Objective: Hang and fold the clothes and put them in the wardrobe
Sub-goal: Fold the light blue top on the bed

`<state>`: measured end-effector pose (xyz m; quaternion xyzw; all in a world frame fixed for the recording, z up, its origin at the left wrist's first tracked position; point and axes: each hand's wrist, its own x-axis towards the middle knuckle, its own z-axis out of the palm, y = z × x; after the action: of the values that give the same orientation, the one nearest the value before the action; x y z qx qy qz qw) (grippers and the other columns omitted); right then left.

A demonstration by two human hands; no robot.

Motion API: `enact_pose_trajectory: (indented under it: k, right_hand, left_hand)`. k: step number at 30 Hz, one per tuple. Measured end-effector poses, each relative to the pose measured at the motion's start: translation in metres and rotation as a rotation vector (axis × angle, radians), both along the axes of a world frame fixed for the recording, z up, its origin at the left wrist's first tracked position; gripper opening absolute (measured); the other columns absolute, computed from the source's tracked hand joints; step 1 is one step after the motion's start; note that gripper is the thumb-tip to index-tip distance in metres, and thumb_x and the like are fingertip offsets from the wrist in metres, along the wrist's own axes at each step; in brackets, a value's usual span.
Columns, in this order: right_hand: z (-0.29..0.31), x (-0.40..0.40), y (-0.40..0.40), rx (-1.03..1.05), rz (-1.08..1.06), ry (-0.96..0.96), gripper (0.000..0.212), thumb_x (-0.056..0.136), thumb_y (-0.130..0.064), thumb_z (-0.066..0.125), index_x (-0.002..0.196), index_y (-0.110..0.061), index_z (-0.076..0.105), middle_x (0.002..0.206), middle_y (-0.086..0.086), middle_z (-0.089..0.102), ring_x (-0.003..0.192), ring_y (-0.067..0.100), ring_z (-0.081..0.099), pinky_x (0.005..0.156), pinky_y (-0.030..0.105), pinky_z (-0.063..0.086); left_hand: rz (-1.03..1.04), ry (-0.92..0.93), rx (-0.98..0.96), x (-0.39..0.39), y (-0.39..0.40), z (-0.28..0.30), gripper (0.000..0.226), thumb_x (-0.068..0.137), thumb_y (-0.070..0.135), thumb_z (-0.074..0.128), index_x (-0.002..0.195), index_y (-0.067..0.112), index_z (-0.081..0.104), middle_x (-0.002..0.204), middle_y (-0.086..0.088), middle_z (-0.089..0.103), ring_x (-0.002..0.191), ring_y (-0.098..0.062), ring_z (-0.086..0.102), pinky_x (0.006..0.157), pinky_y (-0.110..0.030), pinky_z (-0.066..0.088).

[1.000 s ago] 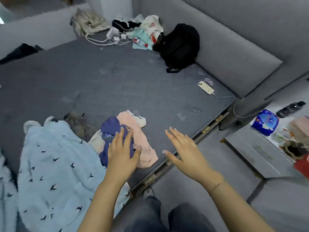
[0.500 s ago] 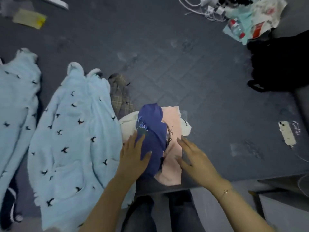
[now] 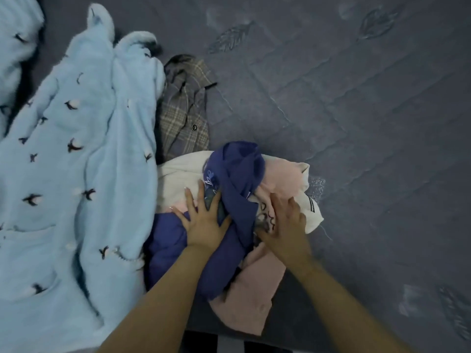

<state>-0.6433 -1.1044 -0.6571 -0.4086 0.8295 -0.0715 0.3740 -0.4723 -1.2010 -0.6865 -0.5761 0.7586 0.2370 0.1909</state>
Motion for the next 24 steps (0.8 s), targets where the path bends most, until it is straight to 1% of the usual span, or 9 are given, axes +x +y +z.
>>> enact_pose_trajectory:
  k: [3,6,10,12,15,18,20,22,24]
  right_hand:
    - [-0.015,0.001,0.008,-0.147,-0.005,0.100,0.078,0.085,-0.033,0.070,0.150,-0.030,0.028,0.147,0.010,0.025,0.128,0.029,0.029,0.102,0.039,0.036]
    - [-0.021,-0.002,0.010,-0.353,-0.109,-0.021,0.059,0.081,-0.006,0.072,0.135,-0.017,0.053,0.117,0.004,0.042,0.104,0.021,0.047,0.092,0.031,0.047]
    - [-0.020,-0.014,0.005,-0.465,-0.112,-0.156,0.048,0.078,0.009,0.067,0.123,-0.007,0.061,0.106,-0.001,0.044,0.093,0.006,0.047,0.084,0.005,0.039]
    - [-0.015,-0.020,0.004,-0.467,-0.126,-0.213,0.046,0.078,0.011,0.065,0.120,-0.008,0.063,0.106,0.000,0.048,0.091,-0.001,0.046,0.082,0.001,0.037]
    - [0.000,-0.023,0.004,-0.460,-0.204,-0.268,0.042,0.080,0.009,0.065,0.117,-0.010,0.065,0.104,0.000,0.051,0.093,0.006,0.052,0.082,0.007,0.041]
    - [0.023,-0.017,-0.006,-0.479,-0.431,-0.399,0.035,0.081,0.008,0.065,0.104,-0.019,0.069,0.101,0.002,0.059,0.092,0.011,0.060,0.079,0.014,0.047]
    - [0.043,-0.018,-0.024,-0.462,-0.751,-0.650,0.030,0.083,0.006,0.066,0.098,-0.020,0.072,0.099,0.007,0.070,0.088,0.013,0.067,0.073,0.018,0.053]
    - [0.065,-0.025,-0.047,-0.394,-1.064,-0.961,0.024,0.084,0.002,0.067,0.105,-0.010,0.072,0.099,0.013,0.074,0.086,0.023,0.071,0.068,0.030,0.058]
    - [0.087,-0.033,-0.070,-0.356,-1.186,-1.143,0.029,0.085,-0.001,0.066,0.114,-0.003,0.067,0.101,0.017,0.073,0.083,0.027,0.072,0.065,0.035,0.059]
  left_hand:
    - [-0.002,0.018,-0.013,0.003,-0.003,-0.013,0.071,0.093,0.063,0.038,0.151,0.044,0.003,0.153,0.011,-0.032,0.145,-0.027,-0.026,0.104,-0.068,-0.018]
    - [0.027,0.037,-0.025,0.003,-0.005,-0.015,0.066,0.094,0.058,0.041,0.152,0.040,0.014,0.162,0.004,-0.014,0.146,-0.023,-0.019,0.108,-0.066,-0.014]
    - [0.053,0.057,-0.065,0.000,-0.005,-0.010,0.060,0.097,0.052,0.042,0.151,0.036,0.021,0.162,-0.002,0.002,0.147,-0.024,-0.004,0.111,-0.061,-0.009]
    - [0.069,0.056,-0.100,-0.003,-0.003,-0.005,0.057,0.097,0.048,0.046,0.150,0.034,0.028,0.158,-0.006,0.015,0.141,-0.027,0.013,0.112,-0.056,-0.001]
    - [0.089,0.090,-0.204,-0.010,-0.003,0.009,0.046,0.094,0.032,0.057,0.138,0.025,0.048,0.138,-0.011,0.042,0.117,-0.032,0.040,0.094,-0.046,0.025]
    - [0.180,0.171,-0.185,-0.013,-0.018,0.023,0.025,0.090,0.005,0.054,0.114,0.010,0.059,0.112,-0.014,0.053,0.097,-0.034,0.053,0.074,-0.038,0.031]
    - [0.318,0.311,-0.060,-0.019,-0.026,0.035,0.019,0.091,-0.003,0.048,0.106,0.005,0.057,0.105,-0.013,0.055,0.092,-0.031,0.057,0.077,-0.041,0.040]
    - [0.558,0.536,0.116,-0.027,-0.032,0.058,0.017,0.093,-0.006,0.046,0.097,0.008,0.056,0.093,-0.009,0.057,0.084,-0.021,0.053,0.079,-0.038,0.044]
    - [0.761,0.782,0.187,-0.031,-0.037,0.086,0.017,0.096,-0.004,0.045,0.086,0.005,0.056,0.083,-0.010,0.058,0.079,-0.016,0.049,0.073,-0.030,0.043]
